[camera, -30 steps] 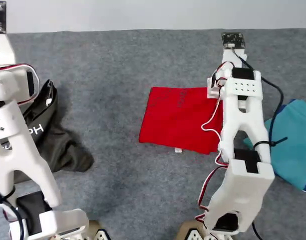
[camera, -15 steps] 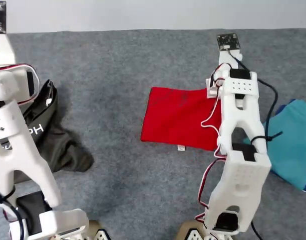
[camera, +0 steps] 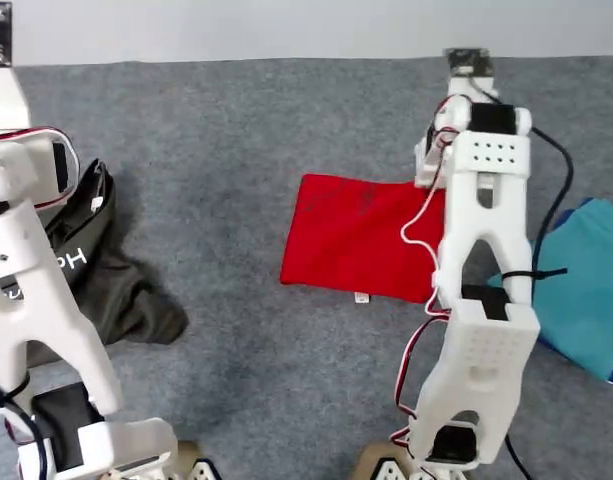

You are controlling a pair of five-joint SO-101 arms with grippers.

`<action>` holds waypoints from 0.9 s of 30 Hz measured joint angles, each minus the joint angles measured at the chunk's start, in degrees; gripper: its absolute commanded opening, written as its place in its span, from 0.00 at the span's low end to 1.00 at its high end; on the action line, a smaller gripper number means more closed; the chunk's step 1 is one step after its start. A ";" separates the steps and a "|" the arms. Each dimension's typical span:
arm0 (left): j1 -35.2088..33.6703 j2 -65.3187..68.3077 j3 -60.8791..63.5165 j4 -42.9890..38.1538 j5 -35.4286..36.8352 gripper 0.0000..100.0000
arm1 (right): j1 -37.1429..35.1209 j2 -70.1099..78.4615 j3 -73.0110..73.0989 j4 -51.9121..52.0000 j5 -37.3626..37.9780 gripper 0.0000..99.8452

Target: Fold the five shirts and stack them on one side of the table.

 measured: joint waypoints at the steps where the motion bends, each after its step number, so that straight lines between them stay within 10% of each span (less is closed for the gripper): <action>1: 0.00 0.00 0.00 0.00 0.00 0.01 | -0.44 0.00 -0.09 1.49 0.00 0.01; 27: 0.00 0.00 4.31 0.00 0.00 0.01 | 0.44 13.19 -0.09 -12.75 5.36 0.01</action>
